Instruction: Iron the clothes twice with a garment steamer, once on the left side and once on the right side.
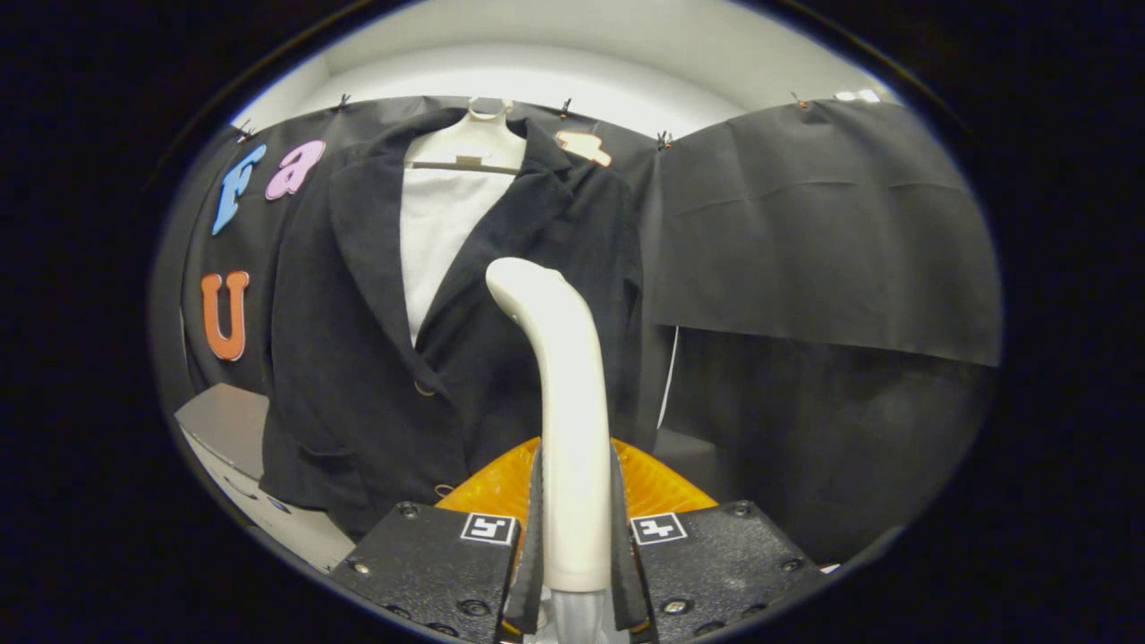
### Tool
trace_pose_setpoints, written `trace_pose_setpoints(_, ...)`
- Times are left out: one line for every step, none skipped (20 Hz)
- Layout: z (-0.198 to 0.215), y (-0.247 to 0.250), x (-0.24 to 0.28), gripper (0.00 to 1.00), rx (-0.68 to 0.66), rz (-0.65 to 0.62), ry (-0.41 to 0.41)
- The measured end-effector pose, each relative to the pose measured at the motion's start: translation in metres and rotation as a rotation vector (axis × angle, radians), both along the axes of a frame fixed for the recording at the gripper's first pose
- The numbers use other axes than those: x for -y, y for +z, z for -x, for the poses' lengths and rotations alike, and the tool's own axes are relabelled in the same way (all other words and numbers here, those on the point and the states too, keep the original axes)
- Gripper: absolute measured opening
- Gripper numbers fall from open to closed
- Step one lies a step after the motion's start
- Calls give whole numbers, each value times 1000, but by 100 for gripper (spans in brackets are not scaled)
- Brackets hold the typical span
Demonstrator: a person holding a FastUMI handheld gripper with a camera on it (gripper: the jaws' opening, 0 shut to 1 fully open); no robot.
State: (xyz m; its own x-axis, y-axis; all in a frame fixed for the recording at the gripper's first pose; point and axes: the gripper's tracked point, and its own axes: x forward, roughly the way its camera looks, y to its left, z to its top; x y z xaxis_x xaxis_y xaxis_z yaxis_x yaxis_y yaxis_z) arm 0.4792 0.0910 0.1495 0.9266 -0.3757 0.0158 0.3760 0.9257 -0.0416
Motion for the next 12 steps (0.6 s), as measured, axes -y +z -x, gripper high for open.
trace_pose_setpoints(1, -6, -1, 34, -8, 6, -4)
trace_pose_setpoints(2, -12, -1, 34, -18, 11, -7)
trace_pose_setpoints(2, -18, -2, 33, -27, 16, -10)
trace_pose_setpoints(3, -23, -2, 33, -36, 20, -13)
trace_pose_setpoints(3, -29, -2, 33, -46, 25, -17)
trace_pose_setpoints(3, -35, -3, 33, -55, 31, -21)
trace_pose_setpoints(4, -41, -3, 34, -65, 40, -24)
trace_pose_setpoints(4, -47, -4, 34, -72, 50, -28)
trace_pose_setpoints(4, -52, -5, 34, -81, 57, -32)
trace_pose_setpoints(5, -59, -6, 34, -90, 60, -34)
trace_pose_setpoints(6, -67, -7, 34, -101, 66, -37)
trace_pose_setpoints(7, -74, -8, 34, -111, 66, -38)
